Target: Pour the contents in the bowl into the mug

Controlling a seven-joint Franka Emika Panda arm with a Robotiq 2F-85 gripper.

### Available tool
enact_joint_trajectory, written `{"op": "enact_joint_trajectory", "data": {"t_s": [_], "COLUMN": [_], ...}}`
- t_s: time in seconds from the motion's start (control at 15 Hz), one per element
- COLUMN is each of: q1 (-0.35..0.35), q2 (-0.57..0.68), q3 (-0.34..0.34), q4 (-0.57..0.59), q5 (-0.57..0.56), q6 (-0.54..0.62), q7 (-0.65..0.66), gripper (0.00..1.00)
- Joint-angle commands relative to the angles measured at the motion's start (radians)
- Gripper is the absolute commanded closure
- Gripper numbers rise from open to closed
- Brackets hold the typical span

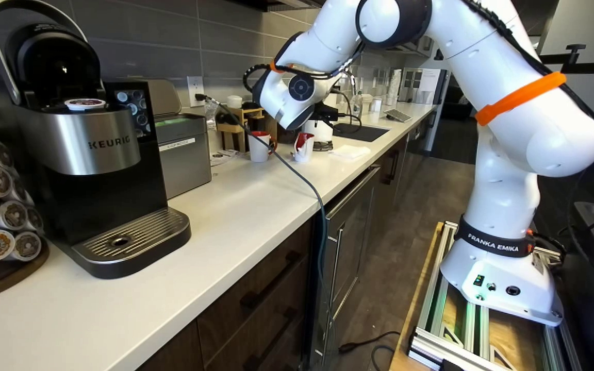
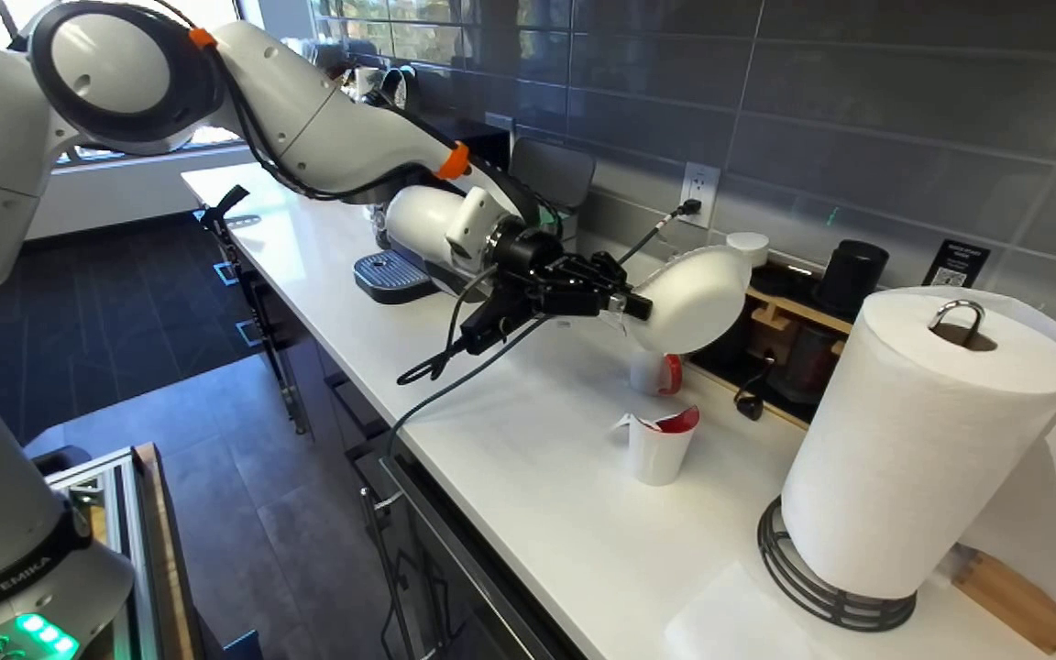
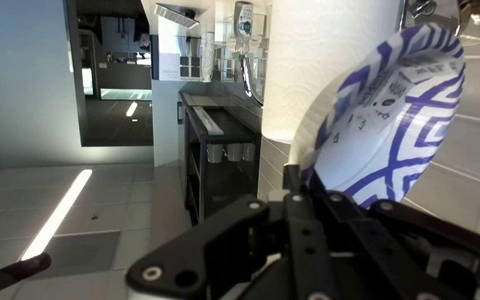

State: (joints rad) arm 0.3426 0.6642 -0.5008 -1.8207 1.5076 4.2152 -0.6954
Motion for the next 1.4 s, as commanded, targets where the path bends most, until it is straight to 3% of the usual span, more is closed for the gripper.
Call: {"op": "enact_joint_trajectory", "data": {"t_s": [0.0, 0.8, 1.2, 1.33], "q1": [0.039, 0.093, 0.169, 0.156], "q2": [0.089, 0.239, 0.331, 0.318], "q3": [-0.064, -0.186, -0.213, -0.177], "q4": [0.066, 0.148, 0.217, 0.237], "q5": [0.064, 0.084, 0.172, 0.207], "q6": [0.023, 0.023, 0.021, 0.021], "q7": [-0.08, -0.176, -0.247, -0.28], "gripper": [0.99, 0.99, 0.99, 0.99]}}
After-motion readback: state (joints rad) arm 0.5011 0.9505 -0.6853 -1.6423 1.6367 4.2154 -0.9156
